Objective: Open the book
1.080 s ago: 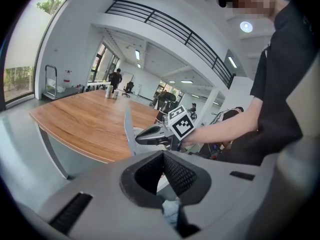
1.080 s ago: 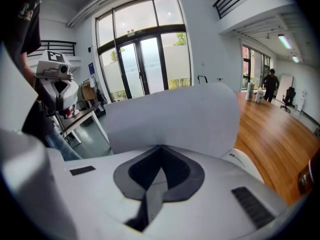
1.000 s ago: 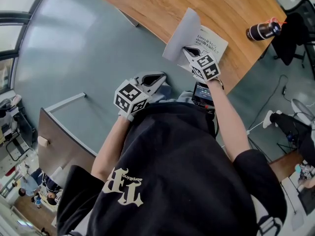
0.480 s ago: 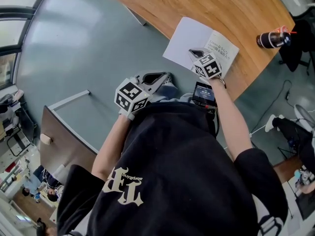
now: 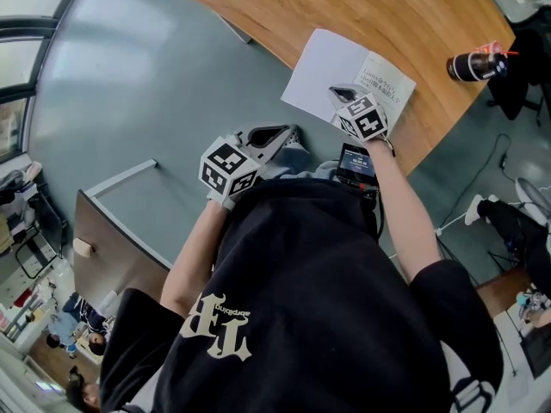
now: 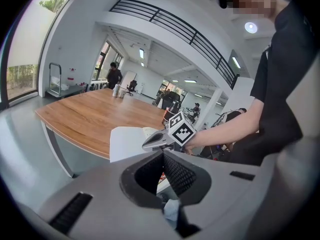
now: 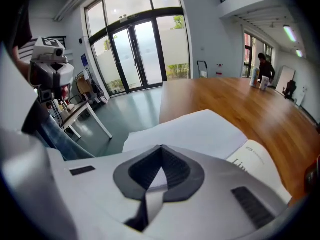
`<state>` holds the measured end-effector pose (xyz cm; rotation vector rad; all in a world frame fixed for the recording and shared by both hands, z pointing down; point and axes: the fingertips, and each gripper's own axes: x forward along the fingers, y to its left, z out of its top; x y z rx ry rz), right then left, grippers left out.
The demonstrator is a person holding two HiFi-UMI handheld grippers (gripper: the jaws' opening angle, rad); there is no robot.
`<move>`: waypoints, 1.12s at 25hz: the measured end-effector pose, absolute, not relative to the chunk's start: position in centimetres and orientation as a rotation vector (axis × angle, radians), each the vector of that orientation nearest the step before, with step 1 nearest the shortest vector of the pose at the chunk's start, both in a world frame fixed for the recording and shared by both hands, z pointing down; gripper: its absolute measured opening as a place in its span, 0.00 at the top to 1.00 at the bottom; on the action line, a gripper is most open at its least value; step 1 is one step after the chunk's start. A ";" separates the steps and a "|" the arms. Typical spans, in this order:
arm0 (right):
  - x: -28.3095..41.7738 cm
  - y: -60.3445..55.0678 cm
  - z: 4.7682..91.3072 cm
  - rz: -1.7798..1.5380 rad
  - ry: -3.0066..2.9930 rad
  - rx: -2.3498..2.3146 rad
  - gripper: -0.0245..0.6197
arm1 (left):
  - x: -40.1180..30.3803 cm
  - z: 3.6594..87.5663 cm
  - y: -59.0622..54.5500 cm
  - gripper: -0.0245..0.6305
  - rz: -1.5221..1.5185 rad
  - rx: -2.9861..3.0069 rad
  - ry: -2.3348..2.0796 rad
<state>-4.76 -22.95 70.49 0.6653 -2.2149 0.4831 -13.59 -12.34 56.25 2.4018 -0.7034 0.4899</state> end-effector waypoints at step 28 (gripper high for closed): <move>23.0 -9.4 64.9 0.626 -2.037 1.182 0.98 | 7.8 62.1 -11.0 0.96 0.769 2.481 -0.361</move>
